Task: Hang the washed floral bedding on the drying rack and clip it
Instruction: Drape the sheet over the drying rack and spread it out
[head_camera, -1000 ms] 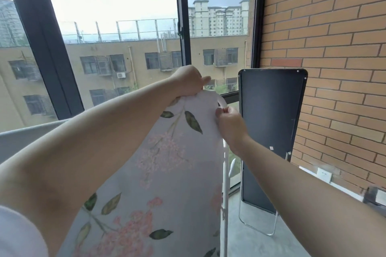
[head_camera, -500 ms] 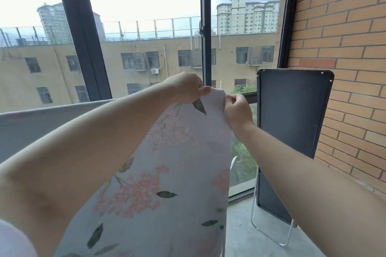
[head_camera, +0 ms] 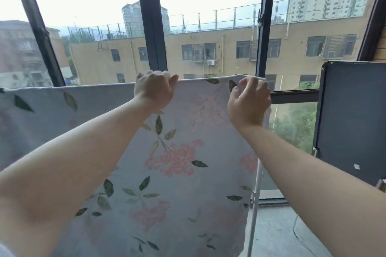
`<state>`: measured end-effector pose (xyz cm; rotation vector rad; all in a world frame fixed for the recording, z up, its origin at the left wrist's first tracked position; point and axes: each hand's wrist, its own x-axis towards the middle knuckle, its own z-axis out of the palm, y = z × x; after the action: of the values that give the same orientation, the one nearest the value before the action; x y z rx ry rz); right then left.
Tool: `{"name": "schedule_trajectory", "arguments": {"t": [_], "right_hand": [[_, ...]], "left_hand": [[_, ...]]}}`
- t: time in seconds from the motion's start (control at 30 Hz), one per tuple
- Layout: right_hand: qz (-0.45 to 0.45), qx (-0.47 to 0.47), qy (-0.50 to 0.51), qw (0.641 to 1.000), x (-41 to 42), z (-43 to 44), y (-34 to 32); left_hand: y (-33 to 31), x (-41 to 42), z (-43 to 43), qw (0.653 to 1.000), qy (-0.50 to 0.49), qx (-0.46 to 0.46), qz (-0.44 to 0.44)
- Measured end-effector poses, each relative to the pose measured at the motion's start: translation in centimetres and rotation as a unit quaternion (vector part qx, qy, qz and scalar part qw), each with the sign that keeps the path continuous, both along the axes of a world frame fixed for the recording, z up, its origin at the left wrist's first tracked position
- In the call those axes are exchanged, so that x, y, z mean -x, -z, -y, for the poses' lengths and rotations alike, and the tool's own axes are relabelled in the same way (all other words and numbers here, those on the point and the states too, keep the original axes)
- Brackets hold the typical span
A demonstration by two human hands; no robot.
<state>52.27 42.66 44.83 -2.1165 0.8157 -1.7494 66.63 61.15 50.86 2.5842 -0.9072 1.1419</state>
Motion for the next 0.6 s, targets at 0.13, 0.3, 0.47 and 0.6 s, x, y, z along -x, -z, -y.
{"name": "schedule_trajectory", "arguments": {"t": [0.13,0.3,0.47,0.6], "right_hand": [[-0.076,0.131,-0.102,0.983,-2.4,-5.4,-1.0],[-0.15,0.17,-0.177,0.958,-6.3,-11.8,-2.9],[-0.204,0.177,-0.187,0.945,-10.1,-16.6,-4.1],[-0.249,0.157,-0.161,0.942,-13.7,-22.6,-4.2]], "left_hand": [[0.8,-1.3,-5.5,0.994,-0.09,0.042,-0.034],[2.2,-3.5,-12.9,0.992,-0.097,0.064,-0.055],[2.8,-6.6,-20.1,0.995,-0.067,0.064,-0.027],[2.3,-10.9,-26.5,0.995,-0.08,0.052,-0.009]]}}
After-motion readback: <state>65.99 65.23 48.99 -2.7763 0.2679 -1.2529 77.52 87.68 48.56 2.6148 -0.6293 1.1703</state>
